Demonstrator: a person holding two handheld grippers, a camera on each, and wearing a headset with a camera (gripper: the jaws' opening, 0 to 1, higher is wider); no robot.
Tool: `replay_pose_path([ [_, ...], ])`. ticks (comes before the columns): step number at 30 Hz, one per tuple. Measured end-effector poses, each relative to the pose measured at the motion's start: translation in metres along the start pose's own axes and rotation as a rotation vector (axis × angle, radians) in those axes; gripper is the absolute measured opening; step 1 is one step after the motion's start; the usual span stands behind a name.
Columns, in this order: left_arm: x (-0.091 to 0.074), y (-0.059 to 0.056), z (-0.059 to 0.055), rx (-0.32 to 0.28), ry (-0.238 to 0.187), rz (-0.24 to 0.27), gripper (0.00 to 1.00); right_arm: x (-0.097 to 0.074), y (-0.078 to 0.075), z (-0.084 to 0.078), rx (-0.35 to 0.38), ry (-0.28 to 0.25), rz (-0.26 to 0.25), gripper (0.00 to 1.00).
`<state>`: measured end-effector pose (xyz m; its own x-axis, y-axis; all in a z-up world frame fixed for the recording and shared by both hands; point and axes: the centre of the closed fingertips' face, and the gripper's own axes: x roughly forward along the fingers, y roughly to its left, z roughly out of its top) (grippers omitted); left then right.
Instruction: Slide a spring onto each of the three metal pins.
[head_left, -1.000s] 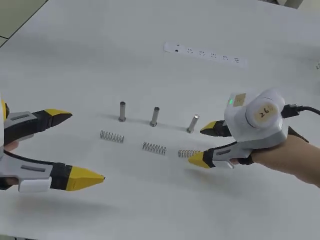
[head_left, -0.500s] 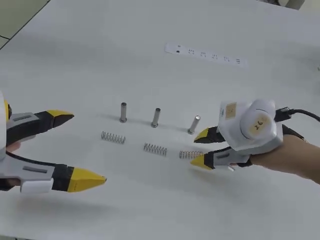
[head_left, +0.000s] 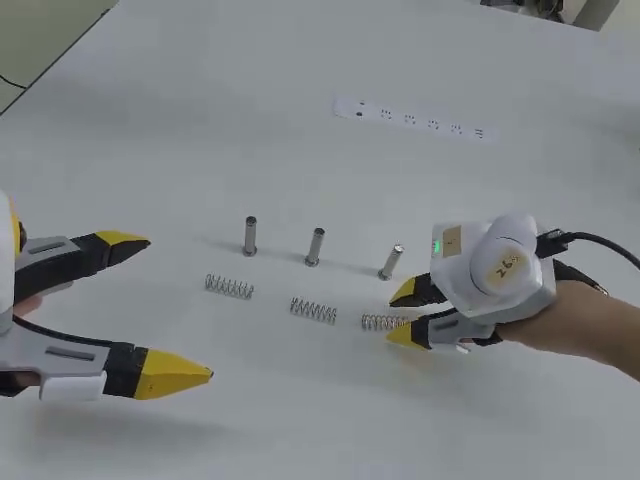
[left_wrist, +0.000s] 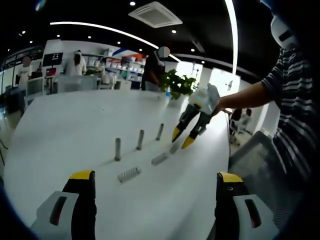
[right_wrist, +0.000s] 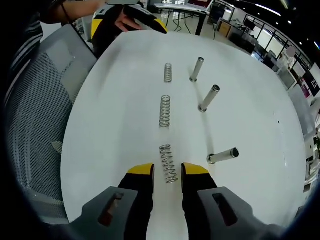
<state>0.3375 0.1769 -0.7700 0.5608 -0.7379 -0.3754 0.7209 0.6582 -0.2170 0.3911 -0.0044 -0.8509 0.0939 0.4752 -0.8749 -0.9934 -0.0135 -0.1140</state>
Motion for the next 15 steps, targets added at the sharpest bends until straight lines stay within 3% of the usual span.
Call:
replay_pose_path([
  [15, 0.0016, -0.0022, -0.0001, 0.001, 0.003, -0.007, 0.98, 0.0034, -0.0006, -0.0056, 0.008, 0.022, 0.008, 0.14],
])
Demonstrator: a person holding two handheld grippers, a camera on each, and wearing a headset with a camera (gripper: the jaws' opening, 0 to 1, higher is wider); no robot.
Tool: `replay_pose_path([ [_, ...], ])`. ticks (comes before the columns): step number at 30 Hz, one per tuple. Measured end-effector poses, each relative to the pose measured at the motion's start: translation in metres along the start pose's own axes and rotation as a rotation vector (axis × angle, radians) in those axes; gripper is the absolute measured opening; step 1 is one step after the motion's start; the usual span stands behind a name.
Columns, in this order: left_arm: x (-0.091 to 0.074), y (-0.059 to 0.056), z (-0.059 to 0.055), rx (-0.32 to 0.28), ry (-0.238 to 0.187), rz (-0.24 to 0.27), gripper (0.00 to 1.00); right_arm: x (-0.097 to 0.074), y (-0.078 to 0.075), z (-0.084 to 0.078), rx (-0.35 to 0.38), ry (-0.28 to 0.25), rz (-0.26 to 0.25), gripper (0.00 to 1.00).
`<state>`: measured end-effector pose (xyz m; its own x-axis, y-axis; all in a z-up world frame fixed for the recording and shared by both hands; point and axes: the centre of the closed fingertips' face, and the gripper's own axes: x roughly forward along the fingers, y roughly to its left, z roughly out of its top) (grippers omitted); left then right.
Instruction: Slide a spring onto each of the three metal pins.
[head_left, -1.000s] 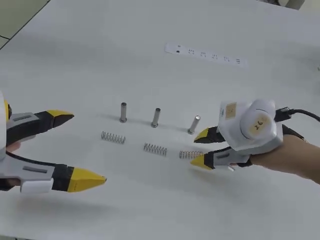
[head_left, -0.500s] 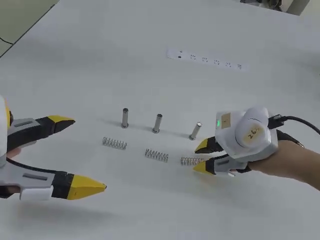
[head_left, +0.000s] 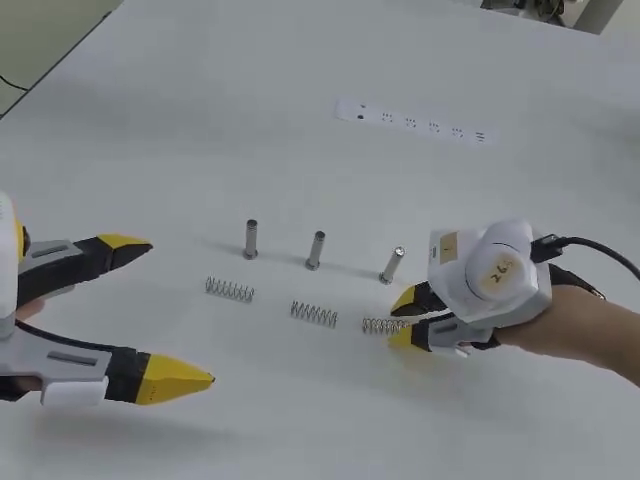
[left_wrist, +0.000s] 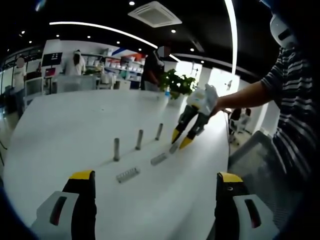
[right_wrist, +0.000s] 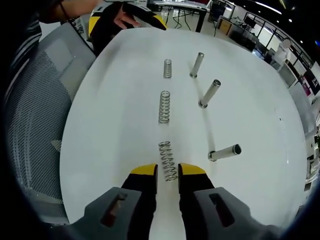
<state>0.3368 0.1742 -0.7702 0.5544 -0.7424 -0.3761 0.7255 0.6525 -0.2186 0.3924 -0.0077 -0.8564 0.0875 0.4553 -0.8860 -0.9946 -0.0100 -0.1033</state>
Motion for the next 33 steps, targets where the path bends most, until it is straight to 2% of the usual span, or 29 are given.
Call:
replay_pose_path([
  [5, 0.0006, -0.0008, 0.0007, 0.000, -0.002, -0.004, 0.98, 0.0004, 0.0000, -0.0005, 0.020, -0.006, 0.005, 0.13],
  [22, 0.0012, -0.0019, -0.0021, -0.002, 0.008, -0.007, 0.97, 0.0068, 0.0036, -0.0037, 0.013, 0.002, 0.022, 0.08],
  [33, 0.0081, -0.0069, -0.0008, 0.007, 0.010, -0.025, 0.98, 0.0013, 0.0039, -0.0002, 0.034, -0.025, 0.009, 0.08],
])
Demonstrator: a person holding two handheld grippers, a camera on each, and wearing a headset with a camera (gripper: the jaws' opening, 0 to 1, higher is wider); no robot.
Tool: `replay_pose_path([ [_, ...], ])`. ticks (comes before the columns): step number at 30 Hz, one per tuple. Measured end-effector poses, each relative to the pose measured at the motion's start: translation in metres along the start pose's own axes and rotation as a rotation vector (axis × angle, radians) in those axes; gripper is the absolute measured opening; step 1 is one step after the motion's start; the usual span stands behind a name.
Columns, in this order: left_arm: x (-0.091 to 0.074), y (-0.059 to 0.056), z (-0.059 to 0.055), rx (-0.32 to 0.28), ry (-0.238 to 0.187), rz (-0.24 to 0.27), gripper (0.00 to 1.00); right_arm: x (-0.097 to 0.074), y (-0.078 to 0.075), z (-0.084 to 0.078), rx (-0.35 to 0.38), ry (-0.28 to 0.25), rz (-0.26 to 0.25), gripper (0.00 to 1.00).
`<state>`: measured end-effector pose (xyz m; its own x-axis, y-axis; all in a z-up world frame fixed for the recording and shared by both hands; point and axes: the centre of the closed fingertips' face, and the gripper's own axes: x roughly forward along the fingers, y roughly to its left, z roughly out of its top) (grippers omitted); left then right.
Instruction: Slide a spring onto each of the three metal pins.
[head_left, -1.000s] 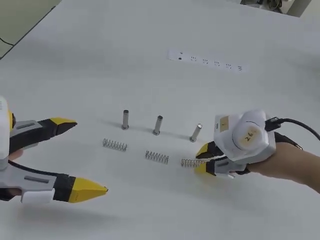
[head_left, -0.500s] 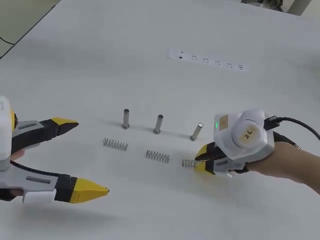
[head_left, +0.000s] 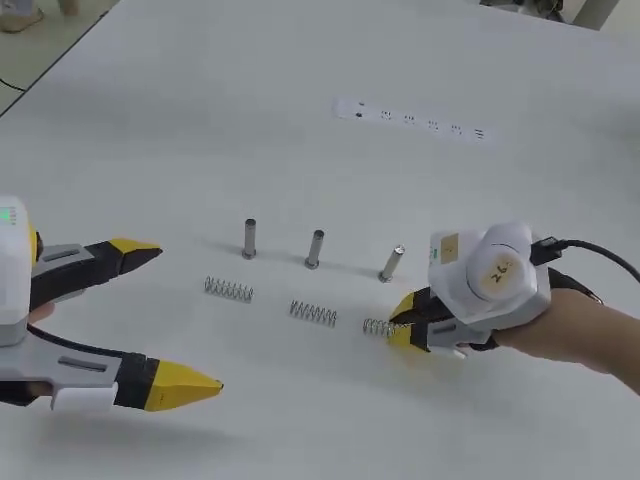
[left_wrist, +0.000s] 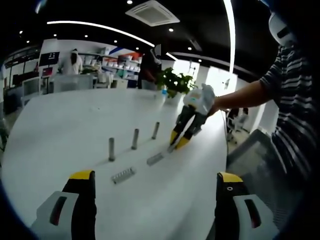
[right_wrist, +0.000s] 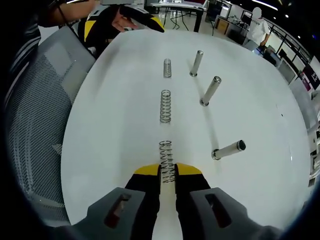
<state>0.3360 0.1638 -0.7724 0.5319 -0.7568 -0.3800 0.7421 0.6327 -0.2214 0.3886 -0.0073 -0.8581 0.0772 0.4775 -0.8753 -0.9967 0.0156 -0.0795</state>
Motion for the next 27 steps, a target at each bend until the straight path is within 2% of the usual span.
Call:
replay_pose_path([
  [6, 0.005, -0.003, -0.004, 0.021, 0.019, -0.018, 0.98, -0.008, 0.000, 0.009, -0.017, -0.010, -0.009, 0.08],
  [15, 0.019, -0.013, -0.006, 0.055, 0.034, -0.060, 0.97, -0.014, 0.012, 0.025, -0.049, -0.019, 0.009, 0.08],
  [22, 0.034, -0.019, -0.004, 0.074, 0.038, -0.105, 0.92, -0.019, 0.014, 0.034, -0.039, -0.031, 0.008, 0.08],
  [27, 0.039, -0.023, -0.003, 0.087, 0.036, -0.130, 0.87, -0.022, 0.015, 0.037, -0.031, -0.038, 0.005, 0.08],
])
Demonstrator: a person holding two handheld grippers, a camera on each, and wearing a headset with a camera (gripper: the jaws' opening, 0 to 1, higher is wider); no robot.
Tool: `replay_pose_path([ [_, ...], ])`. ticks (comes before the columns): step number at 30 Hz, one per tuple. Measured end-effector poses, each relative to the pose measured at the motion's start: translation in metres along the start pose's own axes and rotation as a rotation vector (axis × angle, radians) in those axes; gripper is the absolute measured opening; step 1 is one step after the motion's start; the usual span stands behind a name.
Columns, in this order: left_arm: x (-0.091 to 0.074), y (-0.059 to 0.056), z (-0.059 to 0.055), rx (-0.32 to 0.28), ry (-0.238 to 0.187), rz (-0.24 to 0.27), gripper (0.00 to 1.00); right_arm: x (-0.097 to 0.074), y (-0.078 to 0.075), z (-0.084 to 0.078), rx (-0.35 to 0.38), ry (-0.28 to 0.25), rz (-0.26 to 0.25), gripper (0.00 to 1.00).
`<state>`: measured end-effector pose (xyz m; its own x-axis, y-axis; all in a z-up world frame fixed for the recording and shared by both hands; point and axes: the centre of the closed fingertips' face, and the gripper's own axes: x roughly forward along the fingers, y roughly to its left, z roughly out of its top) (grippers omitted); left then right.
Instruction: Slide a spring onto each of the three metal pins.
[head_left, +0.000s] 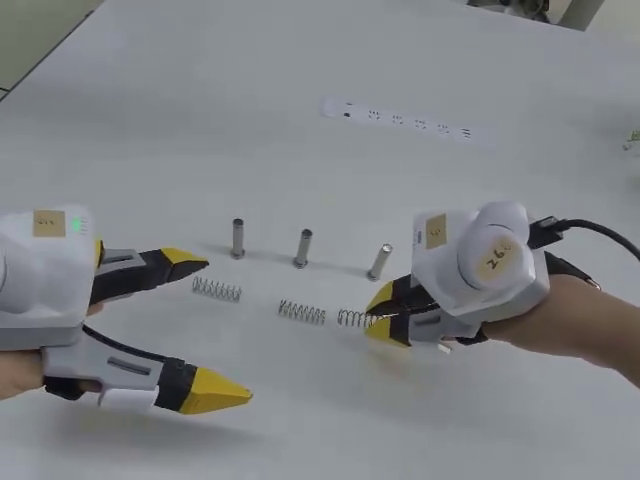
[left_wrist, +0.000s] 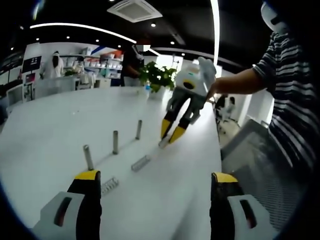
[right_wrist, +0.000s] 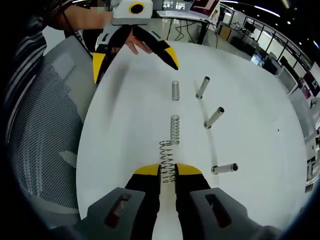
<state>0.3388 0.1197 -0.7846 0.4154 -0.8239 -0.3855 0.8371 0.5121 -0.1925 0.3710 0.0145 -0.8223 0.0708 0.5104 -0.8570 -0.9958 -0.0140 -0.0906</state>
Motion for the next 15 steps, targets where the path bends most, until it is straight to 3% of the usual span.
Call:
replay_pose_path([
  [15, 0.021, 0.000, 0.015, 0.010, -0.047, -0.051, 0.68, -0.009, 0.009, 0.022, -0.005, -0.041, -0.001, 0.08],
])
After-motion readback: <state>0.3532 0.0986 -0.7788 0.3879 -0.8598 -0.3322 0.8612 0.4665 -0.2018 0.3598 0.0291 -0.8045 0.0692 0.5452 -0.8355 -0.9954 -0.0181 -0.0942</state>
